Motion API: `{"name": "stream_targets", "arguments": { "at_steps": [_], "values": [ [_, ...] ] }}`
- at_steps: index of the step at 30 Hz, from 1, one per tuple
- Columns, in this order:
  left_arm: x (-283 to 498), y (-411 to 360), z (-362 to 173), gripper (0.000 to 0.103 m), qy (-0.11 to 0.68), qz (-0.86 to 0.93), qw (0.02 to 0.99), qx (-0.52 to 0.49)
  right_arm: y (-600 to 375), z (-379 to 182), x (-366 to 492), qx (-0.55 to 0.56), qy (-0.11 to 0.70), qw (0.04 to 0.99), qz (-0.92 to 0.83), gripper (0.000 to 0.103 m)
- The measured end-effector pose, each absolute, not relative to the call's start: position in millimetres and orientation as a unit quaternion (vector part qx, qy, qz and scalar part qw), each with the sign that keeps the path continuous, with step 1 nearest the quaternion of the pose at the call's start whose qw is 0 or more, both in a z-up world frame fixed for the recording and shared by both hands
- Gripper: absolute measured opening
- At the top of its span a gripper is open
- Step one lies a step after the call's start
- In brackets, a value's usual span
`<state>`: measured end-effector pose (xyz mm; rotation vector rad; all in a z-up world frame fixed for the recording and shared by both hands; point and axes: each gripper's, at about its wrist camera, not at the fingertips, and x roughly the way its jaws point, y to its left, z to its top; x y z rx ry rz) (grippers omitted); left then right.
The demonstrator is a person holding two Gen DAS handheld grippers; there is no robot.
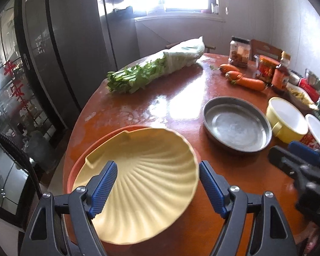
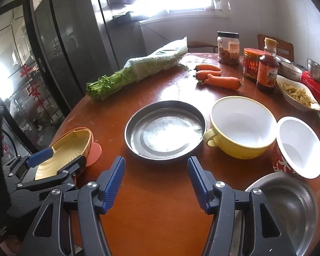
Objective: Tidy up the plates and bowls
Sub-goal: 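Grasp the stacked yellow and pink plates with the left gripper and lift them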
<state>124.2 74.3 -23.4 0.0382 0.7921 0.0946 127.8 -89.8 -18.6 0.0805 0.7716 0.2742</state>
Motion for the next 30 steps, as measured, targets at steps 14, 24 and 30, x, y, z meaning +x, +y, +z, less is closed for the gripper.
{"name": "stream_targets", "arguments": {
  "at_steps": [14, 24, 30],
  "values": [
    [204, 33, 9, 0.078, 0.419, -0.015, 0.908, 0.005, -100, -24, 155, 0.062, 0.422, 0.897, 0.117, 0.063],
    [257, 22, -14, 0.078, 0.464, 0.002, 0.885, 0.039, -101, -37, 173, 0.065, 0.457, 0.879, 0.12, 0.063],
    [245, 52, -7, 0.078, 0.455, 0.015, 0.89, 0.005, -81, -33, 174, 0.029, 0.439, 0.885, 0.153, 0.063]
  ]
}}
